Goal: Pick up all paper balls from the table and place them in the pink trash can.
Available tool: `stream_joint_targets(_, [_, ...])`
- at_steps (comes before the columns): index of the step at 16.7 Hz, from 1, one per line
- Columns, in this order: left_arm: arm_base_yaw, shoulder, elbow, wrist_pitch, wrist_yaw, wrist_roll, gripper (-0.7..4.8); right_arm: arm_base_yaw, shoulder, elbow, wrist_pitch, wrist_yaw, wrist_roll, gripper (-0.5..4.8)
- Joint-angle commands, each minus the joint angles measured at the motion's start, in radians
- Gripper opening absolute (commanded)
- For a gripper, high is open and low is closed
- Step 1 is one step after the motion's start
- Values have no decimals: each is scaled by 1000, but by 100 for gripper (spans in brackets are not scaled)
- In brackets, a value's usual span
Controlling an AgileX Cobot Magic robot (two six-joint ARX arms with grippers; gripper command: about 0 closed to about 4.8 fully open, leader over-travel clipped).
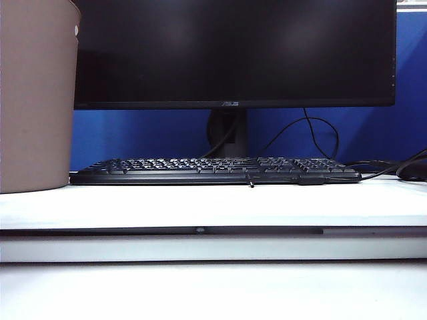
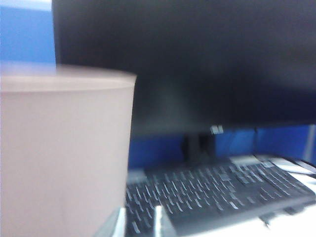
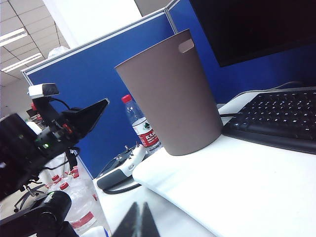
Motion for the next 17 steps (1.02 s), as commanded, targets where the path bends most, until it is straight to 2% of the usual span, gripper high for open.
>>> stream_joint_targets(1, [1,0,-68,77,-27,89,89,0,-2,3,13,-3,-3,-1])
stream_joint_targets(4, [13,-3,-111,77,-91,84,89,0,-2,3,13,-3,-3,-1])
stream_joint_targets(6, [71,-3,-131,78,-80,41,89,0,-2,3,13,-2,-3,-1])
stream_joint_targets(10, [288,-3,-154,76,76,-10,89,0,-2,3,13,-2,-3,-1])
stream_joint_targets(13, [314,-4,-185,81,65,-5,89,0,-2,3,13,-2,-3,-1])
stream_joint_targets(16, [314,-12,-190,23,61,7,89,0,-2,3,13,-2,-3,-1])
stream_joint_targets(17, [314,-12,-190,17,24,4,89,0,-2,3,13,-2,-3,-1])
